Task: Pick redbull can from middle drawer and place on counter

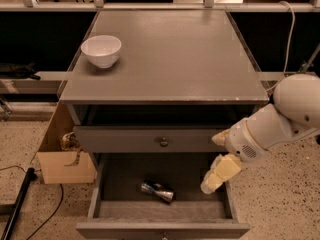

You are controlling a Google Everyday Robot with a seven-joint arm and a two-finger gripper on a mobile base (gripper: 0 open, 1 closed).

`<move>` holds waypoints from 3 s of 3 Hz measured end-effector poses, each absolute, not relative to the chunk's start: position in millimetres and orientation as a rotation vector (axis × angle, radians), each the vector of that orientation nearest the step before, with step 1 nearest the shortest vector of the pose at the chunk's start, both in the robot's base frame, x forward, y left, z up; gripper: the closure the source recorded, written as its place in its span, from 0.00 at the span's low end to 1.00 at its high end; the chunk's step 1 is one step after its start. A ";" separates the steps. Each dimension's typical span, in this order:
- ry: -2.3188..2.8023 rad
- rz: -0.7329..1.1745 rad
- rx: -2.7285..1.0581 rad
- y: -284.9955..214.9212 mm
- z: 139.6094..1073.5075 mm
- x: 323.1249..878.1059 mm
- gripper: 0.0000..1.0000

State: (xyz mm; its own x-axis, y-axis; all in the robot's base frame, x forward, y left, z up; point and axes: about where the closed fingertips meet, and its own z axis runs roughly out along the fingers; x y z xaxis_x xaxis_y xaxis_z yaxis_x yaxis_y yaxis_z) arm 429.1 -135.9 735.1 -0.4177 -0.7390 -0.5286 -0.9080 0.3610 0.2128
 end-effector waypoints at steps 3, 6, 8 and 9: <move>2.341 0.756 -1.468 -125.1 672.7 435.7 0.00; 2.320 0.882 -1.312 -109.1 597.1 462.3 0.00; 2.270 0.954 -1.093 -120.9 528.6 461.9 0.00; 2.226 0.913 -1.018 -122.2 510.4 455.1 0.00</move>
Offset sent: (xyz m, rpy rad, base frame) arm 0.0060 0.0073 -0.0493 -0.0214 0.0766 0.0166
